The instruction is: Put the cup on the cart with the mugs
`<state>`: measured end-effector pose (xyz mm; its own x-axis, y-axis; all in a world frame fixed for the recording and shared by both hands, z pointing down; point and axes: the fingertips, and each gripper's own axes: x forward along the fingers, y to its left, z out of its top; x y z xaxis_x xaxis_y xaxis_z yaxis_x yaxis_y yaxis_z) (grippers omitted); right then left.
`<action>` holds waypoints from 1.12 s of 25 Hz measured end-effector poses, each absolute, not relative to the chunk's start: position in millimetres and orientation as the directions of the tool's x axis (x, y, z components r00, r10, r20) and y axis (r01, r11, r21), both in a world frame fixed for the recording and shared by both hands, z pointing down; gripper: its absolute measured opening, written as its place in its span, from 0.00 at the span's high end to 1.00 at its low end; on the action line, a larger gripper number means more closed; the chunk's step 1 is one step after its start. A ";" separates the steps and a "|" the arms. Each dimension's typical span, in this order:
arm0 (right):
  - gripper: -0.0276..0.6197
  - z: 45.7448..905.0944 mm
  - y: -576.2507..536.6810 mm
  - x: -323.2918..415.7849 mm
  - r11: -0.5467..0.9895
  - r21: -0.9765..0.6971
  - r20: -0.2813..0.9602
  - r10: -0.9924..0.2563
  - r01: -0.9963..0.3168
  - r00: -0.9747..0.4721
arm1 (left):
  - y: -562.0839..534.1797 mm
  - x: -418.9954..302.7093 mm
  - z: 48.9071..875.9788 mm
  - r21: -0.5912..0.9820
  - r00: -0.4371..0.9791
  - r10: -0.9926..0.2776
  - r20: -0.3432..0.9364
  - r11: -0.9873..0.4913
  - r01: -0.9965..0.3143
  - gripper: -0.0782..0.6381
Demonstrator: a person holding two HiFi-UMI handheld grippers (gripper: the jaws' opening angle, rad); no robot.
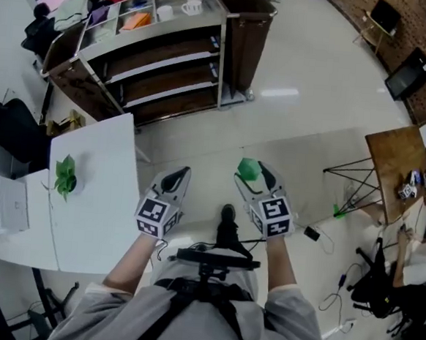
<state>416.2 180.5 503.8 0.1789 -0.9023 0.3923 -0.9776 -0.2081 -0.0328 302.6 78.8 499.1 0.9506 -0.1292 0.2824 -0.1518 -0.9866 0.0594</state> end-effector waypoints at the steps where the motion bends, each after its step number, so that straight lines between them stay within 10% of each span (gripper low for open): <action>1: 0.48 501.6 166.6 427.5 -0.187 -0.034 0.395 -0.905 -0.982 0.159 | 65.5 310.9 496.3 0.064 0.946 -0.150 0.286 -0.982 -0.176 0.88; 13: 0.48 450.1 -3.1 565.8 0.099 -0.022 0.330 -0.939 -0.995 -0.101 | -74.7 432.1 456.0 0.026 0.883 -0.396 0.254 -0.909 -0.415 0.88; 28: 0.48 441.2 -200.9 633.3 0.186 -0.049 0.318 -0.928 -0.981 -0.192 | -251.6 525.7 440.1 0.041 0.896 -0.364 0.255 -0.922 -0.386 0.88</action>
<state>633.3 -200.9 441.2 -0.1921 -0.9283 0.3183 -0.9813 0.1863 -0.0488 525.7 -251.6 440.1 0.8958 -0.3638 0.2554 -0.3860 -0.9216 0.0411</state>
